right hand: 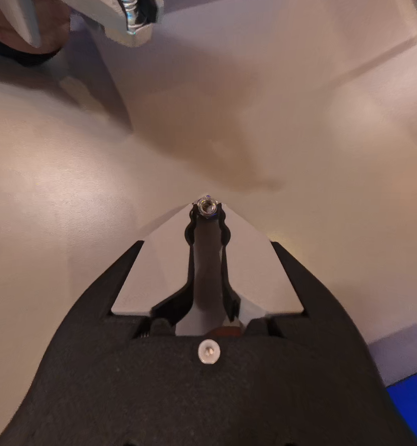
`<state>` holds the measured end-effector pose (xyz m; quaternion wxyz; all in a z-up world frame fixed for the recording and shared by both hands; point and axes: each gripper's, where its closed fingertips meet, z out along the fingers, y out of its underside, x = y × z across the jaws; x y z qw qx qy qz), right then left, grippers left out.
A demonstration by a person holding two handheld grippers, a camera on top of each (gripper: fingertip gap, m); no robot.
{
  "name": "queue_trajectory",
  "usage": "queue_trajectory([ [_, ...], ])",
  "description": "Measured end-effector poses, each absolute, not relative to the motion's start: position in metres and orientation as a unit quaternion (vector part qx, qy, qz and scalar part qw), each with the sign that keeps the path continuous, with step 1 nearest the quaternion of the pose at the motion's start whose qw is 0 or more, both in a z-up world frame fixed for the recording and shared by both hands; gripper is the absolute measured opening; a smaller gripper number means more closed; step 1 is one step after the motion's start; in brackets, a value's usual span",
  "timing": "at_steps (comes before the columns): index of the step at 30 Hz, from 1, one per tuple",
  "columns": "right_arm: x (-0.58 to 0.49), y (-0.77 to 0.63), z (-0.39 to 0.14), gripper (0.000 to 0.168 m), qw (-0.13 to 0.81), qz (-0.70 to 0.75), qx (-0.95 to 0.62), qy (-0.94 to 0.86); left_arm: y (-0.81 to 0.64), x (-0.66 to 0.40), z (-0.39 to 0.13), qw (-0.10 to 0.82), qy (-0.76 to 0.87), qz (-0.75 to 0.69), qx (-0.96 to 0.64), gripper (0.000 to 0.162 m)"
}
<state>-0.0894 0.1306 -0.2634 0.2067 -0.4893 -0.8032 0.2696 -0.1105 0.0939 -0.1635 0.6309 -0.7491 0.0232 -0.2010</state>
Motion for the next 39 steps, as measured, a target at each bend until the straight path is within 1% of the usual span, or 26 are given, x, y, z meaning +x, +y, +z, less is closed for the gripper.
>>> queue_trajectory([
  [3,-0.087,0.129,-0.259,0.014,0.202,0.279,-0.484,-0.805,0.091,-0.099,-0.163,0.632,0.063,-0.211,-0.743,0.007],
  [6,-0.083,0.126,-0.237,0.014,0.202,0.316,-0.476,-0.795,0.088,-0.086,-0.165,0.64,0.127,-0.19,-0.733,0.007],
  [11,-0.075,0.117,-0.171,0.014,0.208,0.429,-0.434,-0.765,0.083,-0.076,-0.161,0.652,0.158,-0.193,-0.716,0.007],
  [15,-0.079,0.114,-0.116,0.014,0.201,0.466,-0.387,-0.77,0.086,-0.086,-0.162,0.65,0.144,-0.169,-0.727,0.007],
  [17,-0.083,0.105,-0.098,0.014,0.188,0.477,-0.362,-0.778,0.086,-0.089,-0.165,0.642,0.14,-0.166,-0.736,0.007],
  [19,-0.089,0.099,-0.096,0.014,0.185,0.465,-0.343,-0.795,0.087,-0.088,-0.167,0.636,0.139,-0.169,-0.74,0.007],
  [22,-0.094,0.093,-0.109,0.014,0.162,0.425,-0.334,-0.825,0.087,-0.086,-0.168,0.628,0.137,-0.178,-0.745,0.006],
  [26,-0.095,0.082,-0.113,0.014,0.132,0.429,-0.326,-0.832,0.088,-0.085,-0.165,0.631,0.123,-0.195,-0.741,0.006],
  [39,-0.086,0.078,-0.137,0.014,0.134,0.36,-0.309,-0.87,0.088,-0.078,-0.166,0.635,0.146,-0.171,-0.739,0.006],
])
